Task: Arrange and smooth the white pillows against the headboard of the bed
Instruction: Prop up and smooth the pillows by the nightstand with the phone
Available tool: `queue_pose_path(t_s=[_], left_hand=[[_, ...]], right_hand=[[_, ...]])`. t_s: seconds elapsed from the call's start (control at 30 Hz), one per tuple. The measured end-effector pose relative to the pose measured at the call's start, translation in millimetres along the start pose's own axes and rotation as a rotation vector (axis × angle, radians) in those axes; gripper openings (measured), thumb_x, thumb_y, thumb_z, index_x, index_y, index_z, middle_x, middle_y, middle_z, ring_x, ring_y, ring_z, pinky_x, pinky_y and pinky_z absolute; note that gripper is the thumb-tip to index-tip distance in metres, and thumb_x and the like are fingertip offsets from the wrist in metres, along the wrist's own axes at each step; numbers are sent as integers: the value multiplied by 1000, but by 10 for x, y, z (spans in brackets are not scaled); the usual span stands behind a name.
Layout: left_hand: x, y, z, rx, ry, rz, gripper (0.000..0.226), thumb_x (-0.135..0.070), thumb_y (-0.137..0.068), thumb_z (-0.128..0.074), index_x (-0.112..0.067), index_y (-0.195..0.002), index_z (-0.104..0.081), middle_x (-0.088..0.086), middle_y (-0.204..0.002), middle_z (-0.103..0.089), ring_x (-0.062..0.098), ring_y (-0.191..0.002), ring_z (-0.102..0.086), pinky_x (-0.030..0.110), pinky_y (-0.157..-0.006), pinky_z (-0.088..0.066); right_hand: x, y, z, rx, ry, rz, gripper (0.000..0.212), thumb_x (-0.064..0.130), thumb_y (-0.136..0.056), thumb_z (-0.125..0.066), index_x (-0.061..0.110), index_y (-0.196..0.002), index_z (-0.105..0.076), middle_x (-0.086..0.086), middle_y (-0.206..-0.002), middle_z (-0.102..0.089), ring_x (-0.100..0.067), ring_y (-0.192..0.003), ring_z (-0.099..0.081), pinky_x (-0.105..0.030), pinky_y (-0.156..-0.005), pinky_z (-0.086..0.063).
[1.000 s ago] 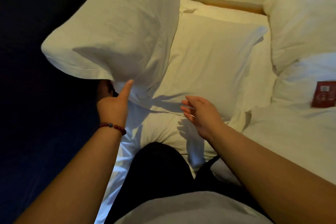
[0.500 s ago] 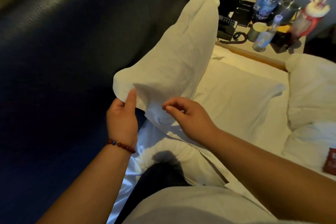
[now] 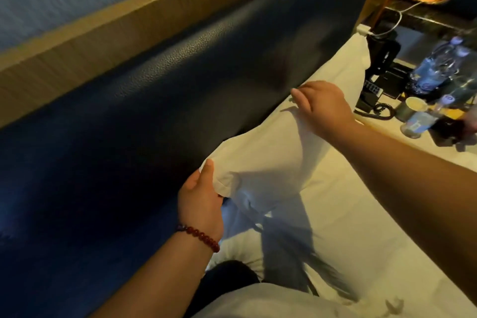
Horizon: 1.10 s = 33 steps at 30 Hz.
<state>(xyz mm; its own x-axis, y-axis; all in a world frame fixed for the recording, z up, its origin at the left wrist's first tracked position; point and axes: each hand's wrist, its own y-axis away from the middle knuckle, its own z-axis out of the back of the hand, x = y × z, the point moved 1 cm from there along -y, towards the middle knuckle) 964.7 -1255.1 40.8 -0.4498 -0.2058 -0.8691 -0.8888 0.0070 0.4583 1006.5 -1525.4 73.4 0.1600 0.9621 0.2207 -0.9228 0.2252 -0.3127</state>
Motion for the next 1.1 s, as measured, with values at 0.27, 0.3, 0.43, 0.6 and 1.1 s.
queue_pose_path(t_s=[0.27,0.3,0.43,0.6,1.1], left_hand=[[67,-1,23,-30,-26,-20,21,-29,-93,-61,-27,-79,-77,2,-89,-76,21,-89,-72,39,-80,-55],[80,2,28,-53,-50,-34,21,-30,-93,-61,-26,-80,-76,1,-88,-76,20,-89,-72,39,-80,-55],[157,2,82,-130,-84,26,15,-34,-93,-61,-26,-85,-70,5,-94,-73,27,-93,-70,46,-87,-55],[146,-73,196,-171,-156,112,21,-31,-89,-68,-22,-71,-73,8,-87,-72,34,-90,-68,49,-89,-55],[129,88,340,-149,-268,-114,17,-22,-92,-64,-37,-98,-70,-8,-98,-70,10,-91,-65,30,-82,-55]], right_hand=[[769,596,-269,146,-26,873,38,39,-96,-50,12,-118,-65,-12,-109,-67,-28,-98,-61,-41,-89,-48],[615,516,-302,194,19,866,44,44,-96,-48,13,-122,-64,-12,-113,-66,-29,-101,-61,-42,-91,-48],[75,125,-218,284,131,448,70,71,-93,-19,26,-126,-62,-3,-125,-63,-26,-115,-56,-45,-107,-34],[46,119,-220,292,137,320,71,69,-92,-11,32,-122,-63,5,-126,-63,-20,-120,-53,-42,-113,-24],[32,134,-232,375,146,298,71,72,-90,-10,34,-121,-62,8,-127,-63,-18,-122,-52,-43,-116,-21]])
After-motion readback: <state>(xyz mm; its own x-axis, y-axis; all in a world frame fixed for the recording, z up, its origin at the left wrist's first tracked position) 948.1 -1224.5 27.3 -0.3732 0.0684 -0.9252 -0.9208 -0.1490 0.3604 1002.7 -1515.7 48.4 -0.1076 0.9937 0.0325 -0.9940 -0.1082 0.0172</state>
